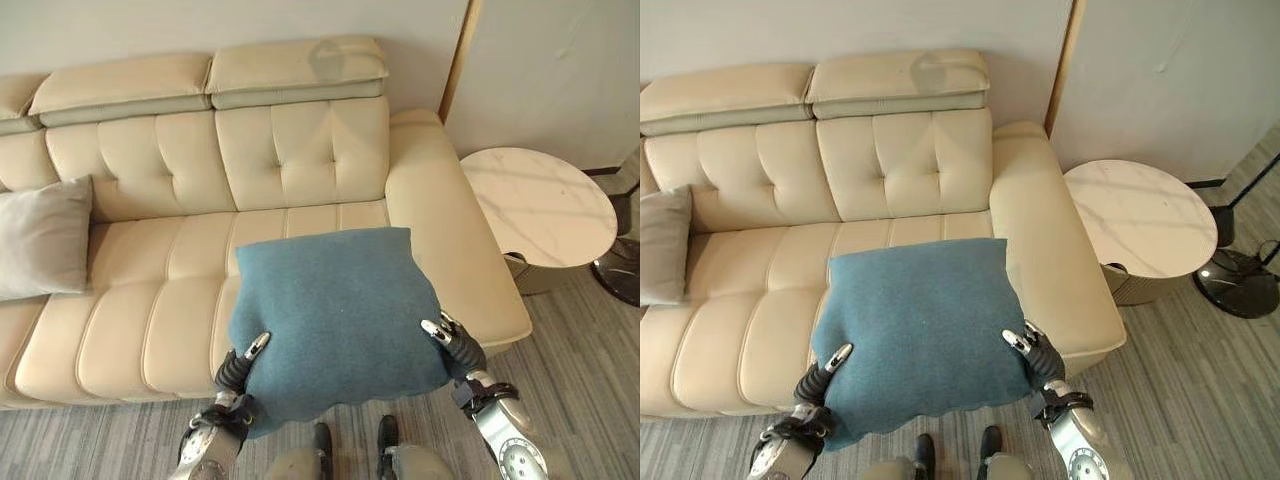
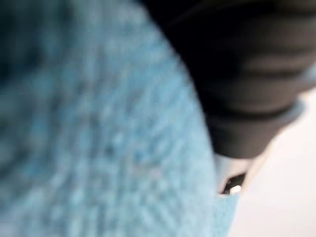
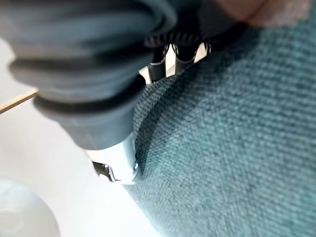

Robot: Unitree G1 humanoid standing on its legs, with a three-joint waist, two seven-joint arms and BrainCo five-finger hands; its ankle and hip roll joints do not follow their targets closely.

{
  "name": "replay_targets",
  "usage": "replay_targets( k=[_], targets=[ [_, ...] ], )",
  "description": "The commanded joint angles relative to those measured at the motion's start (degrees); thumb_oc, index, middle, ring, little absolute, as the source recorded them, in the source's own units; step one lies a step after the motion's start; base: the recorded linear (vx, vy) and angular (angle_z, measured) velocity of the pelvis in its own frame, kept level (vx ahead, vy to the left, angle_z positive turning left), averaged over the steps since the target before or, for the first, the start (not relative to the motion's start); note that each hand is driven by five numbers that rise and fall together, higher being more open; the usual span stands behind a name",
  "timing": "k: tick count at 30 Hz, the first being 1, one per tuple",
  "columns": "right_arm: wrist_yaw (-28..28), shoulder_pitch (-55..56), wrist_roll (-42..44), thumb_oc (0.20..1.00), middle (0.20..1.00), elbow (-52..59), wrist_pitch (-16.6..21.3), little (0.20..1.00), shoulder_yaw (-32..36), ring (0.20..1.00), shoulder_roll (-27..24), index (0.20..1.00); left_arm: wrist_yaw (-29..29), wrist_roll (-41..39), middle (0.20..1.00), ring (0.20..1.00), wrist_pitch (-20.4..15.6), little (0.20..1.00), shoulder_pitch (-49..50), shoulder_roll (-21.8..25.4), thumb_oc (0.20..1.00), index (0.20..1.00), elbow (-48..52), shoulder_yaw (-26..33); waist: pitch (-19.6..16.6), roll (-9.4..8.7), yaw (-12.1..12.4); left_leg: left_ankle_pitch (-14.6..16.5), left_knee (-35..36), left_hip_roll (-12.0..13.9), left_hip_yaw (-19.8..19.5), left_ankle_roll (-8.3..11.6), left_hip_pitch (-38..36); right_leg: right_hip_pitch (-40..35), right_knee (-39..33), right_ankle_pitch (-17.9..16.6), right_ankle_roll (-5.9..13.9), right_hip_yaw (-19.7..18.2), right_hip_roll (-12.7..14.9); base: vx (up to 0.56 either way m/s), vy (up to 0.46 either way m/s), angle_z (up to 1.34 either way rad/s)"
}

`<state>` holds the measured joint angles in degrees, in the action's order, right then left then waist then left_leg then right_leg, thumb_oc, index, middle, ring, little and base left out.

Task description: Pick up all the scattered cushions and arrange them neatly on the sofa.

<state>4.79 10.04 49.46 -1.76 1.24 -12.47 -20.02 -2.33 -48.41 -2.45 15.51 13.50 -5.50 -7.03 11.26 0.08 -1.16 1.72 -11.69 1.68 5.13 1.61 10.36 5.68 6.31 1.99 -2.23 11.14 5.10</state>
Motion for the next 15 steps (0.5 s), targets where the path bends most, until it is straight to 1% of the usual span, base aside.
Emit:
replay_targets(
  k=[1, 2, 3, 4, 5, 7, 8, 9, 10, 12, 14, 15],
  targets=[
    [2.10, -2.96, -0.71, 0.200, 0.200, 5.19, 3.49, 0.200, -1.38, 0.200, 2.28, 0.200, 2.22, 0.84, 0.200, 0.200, -4.15, 0.200, -4.01, -1.32, 0.200, 0.200, 7.82, -0.99, -1.61, -0.43, 0.25, -4.64, 9.18, 6.60, -1.45, 3.36, -2.66, -6.30, -7.39, 2.02, 7.06, -0.14, 0.56, 0.14, 0.093, 0.17],
    [1.65, -2.96, -1.60, 0.200, 0.200, 4.61, 3.71, 0.200, -1.22, 0.200, 2.20, 0.200, 1.69, 1.78, 0.200, 0.200, -4.31, 0.200, -4.44, -1.12, 0.200, 0.200, 7.36, -1.20, -1.36, -0.31, 0.38, -5.77, 9.77, 7.21, -1.55, 3.72, -2.06, -6.43, -7.21, 2.32, 7.04, -0.06, 0.57, 0.20, 0.144, 0.08],
    [1.46, -3.18, -2.61, 0.200, 0.200, 3.92, 3.57, 0.200, -1.02, 0.200, 2.02, 0.200, 1.79, 1.98, 0.200, 0.200, -4.85, 0.200, -4.75, -1.19, 0.200, 0.200, 7.12, -1.00, -1.87, 0.24, 0.40, -5.16, 11.94, 7.58, -1.76, 3.86, -3.34, -6.91, -7.16, 2.70, 7.28, -0.49, 0.22, 0.16, 0.119, -0.01],
    [1.35, -3.80, -3.57, 0.200, 0.200, 3.04, 3.99, 0.200, -1.24, 0.200, 1.80, 0.200, 1.77, 2.78, 0.200, 0.200, -4.71, 0.200, -5.30, -1.11, 0.200, 0.200, 6.70, -1.44, -2.13, 0.64, 0.40, -5.79, 11.85, 7.81, -2.30, 4.26, -3.66, -7.68, -7.10, 3.02, 7.44, -0.31, 0.19, 0.21, 0.150, -0.18],
    [0.99, -4.49, -5.72, 0.200, 0.200, 2.59, 3.98, 0.200, -1.41, 0.200, 1.47, 0.200, 1.73, 4.18, 0.200, 0.200, -5.25, 0.200, -5.74, -0.86, 0.200, 0.200, 6.51, -1.78, -2.67, 0.91, 0.35, -5.61, 12.17, 7.49, -2.58, 4.40, -4.00, -8.55, -7.44, 2.98, 7.53, -0.66, 0.37, 0.22, 0.143, -0.24],
    [0.44, -5.98, -8.66, 0.200, 0.200, 1.13, 3.85, 0.200, -2.21, 0.200, 1.16, 0.200, 1.63, 6.38, 0.200, 0.200, -5.17, 0.200, -6.75, -0.15, 0.200, 0.200, 5.24, -2.45, -3.79, 1.10, 0.54, -5.15, 14.01, 6.86, -2.46, 4.34, -6.22, -9.94, -8.17, 2.88, 7.63, -1.25, 0.72, 0.19, 0.114, -0.25],
    [0.44, -6.00, -8.67, 0.200, 0.200, 1.11, 3.86, 0.200, -2.21, 0.200, 1.17, 0.200, 1.63, 6.39, 0.200, 0.200, -5.19, 0.200, -6.78, -0.15, 0.200, 0.200, 5.21, -2.45, -3.67, 1.08, 0.59, -5.17, 14.12, 6.86, -2.39, 4.34, -6.43, -10.07, -8.20, 2.87, 7.63, -1.30, 0.72, 0.18, 0.098, -0.33],
    [-0.38, -7.35, -11.40, 0.200, 0.200, 0.21, 3.96, 0.200, -2.54, 0.200, 0.92, 0.200, 1.29, 8.65, 0.200, 0.200, -5.26, 0.200, -8.03, 0.77, 0.200, 0.200, 4.14, -2.74, -4.41, 0.95, 0.66, -4.88, 14.65, 6.52, -2.11, 4.28, -7.39, -10.67, -8.73, 2.78, 7.94, -1.36, 1.08, 0.24, 0.165, -0.17],
    [-2.81, -11.90, -17.19, 0.200, 0.200, -2.23, 3.90, 0.200, -3.77, 0.200, 0.13, 0.200, -0.31, 13.88, 0.200, 0.200, -5.53, 0.200, -12.18, 3.25, 0.200, 0.200, 1.04, -3.97, -4.82, 0.31, 1.12, -4.19, 15.41, 5.91, -1.11, 3.82, -9.14, -11.32, -9.44, 2.62, 8.39, -2.19, 1.68, 0.26, 0.196, -0.05],
    [-5.88, -18.70, -20.47, 0.200, 0.200, -4.51, 4.39, 0.200, -5.45, 0.200, -0.39, 0.200, -2.48, 16.72, 0.200, 0.200, -5.76, 0.200, -18.48, 5.46, 0.200, 0.200, -2.65, -6.13, -4.37, -0.23, 1.15, -3.61, 15.05, 5.62, -0.62, 3.38, -8.65, -10.30, -9.22, 2.32, 8.73, -2.79, 2.16, 0.05, 0.118, 0.00],
    [-9.83, -29.65, -21.70, 0.200, 0.200, -8.32, 5.37, 0.200, -7.84, 0.200, -0.35, 0.200, -5.69, 17.03, 0.200, 0.200, -7.01, 0.200, -29.57, 7.46, 0.200, 0.200, -7.49, -9.56, -2.14, -0.71, 1.16, -3.32, 13.94, 5.47, -0.80, 2.98, -5.86, -6.97, -7.97, 2.00, 8.79, -3.64, 2.48, -0.24, 0.033, -0.03],
    [-12.16, -37.10, -22.17, 0.200, 0.200, -11.10, 6.01, 0.200, -9.26, 0.200, -0.59, 0.200, -7.46, 17.12, 0.200, 0.200, -7.93, 0.200, -37.32, 8.78, 0.200, 0.200, -10.24, -11.95, 0.19, -0.88, 1.24, -3.16, 12.68, 5.44, -1.11, 2.83, -3.16, -4.07, -6.55, 1.86, 8.71, -4.16, 2.67, -0.42, 0.010, -0.04]
  ],
)
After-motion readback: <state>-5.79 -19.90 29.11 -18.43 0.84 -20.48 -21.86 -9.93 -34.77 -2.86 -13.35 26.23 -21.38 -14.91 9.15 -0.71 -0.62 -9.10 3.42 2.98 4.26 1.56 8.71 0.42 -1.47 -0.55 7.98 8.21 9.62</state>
